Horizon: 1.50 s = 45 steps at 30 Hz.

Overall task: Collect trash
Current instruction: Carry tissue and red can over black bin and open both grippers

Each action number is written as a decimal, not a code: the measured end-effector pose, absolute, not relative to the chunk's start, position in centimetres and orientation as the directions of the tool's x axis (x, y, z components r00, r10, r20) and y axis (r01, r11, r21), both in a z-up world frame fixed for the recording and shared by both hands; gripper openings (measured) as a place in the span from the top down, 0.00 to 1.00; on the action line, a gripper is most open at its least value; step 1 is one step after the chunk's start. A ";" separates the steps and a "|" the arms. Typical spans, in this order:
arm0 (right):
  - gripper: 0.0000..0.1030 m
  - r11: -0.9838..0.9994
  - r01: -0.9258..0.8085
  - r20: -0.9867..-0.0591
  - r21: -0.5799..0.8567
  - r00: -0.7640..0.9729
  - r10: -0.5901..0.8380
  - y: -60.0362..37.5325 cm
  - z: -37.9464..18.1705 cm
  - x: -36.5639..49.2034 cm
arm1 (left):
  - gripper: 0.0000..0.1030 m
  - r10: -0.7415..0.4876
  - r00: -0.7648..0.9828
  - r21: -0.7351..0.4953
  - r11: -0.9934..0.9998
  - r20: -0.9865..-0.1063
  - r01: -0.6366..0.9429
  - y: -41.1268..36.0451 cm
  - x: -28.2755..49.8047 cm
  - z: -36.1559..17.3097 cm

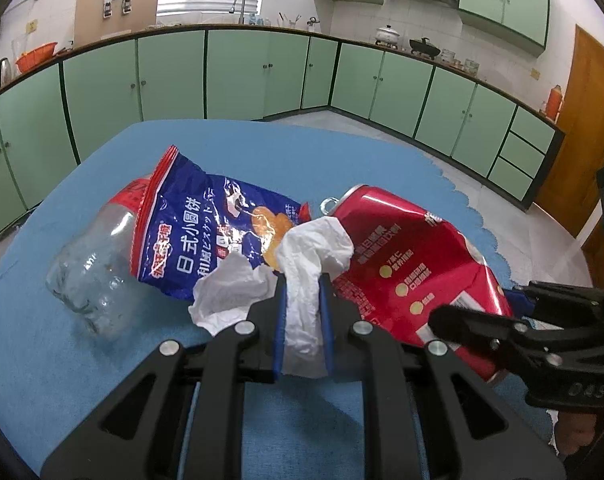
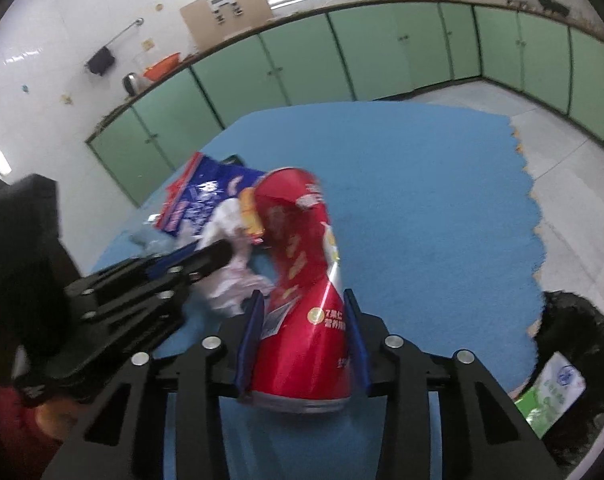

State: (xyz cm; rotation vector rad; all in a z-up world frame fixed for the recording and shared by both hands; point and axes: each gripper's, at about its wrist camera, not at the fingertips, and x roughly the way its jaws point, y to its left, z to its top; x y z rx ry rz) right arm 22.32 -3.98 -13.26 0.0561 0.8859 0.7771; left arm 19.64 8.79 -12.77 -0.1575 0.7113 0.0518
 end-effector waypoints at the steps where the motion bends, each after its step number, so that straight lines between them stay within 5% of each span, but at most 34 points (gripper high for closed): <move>1: 0.63 0.726 -0.583 -0.675 0.363 0.372 0.637 -3.9 -13.3 22.5 | 0.87 -0.007 0.757 -0.128 0.987 -0.653 -0.100 8.9 19.6 -12.8; 16: 0.73 0.735 -0.572 -0.693 0.365 0.360 0.624 -4.5 -12.3 21.6 | 0.87 -0.021 0.754 -0.128 0.988 -0.656 -0.084 8.9 19.3 -12.7; 22: 0.63 0.745 -0.552 -0.709 0.374 0.347 0.613 -3.9 -12.3 22.2 | 0.87 -0.025 0.753 -0.126 0.989 -0.658 -0.077 8.8 19.4 -12.8; 26: 0.82 0.744 -0.529 -0.714 0.408 0.323 0.621 -3.7 -12.5 23.2 | 0.87 -0.026 0.751 -0.128 0.989 -0.660 -0.078 8.9 19.4 -12.8; 33: 0.93 0.761 -0.513 -0.702 0.397 0.364 0.612 -4.5 -11.7 22.7 | 0.87 -0.035 0.753 -0.130 0.989 -0.657 -0.067 8.8 19.2 -12.6; 45: 0.96 0.815 -0.476 -0.694 0.330 0.463 0.551 -7.3 -8.9 20.0 | 0.87 -0.096 0.770 -0.145 0.989 -0.631 0.005 6.8 17.8 -11.1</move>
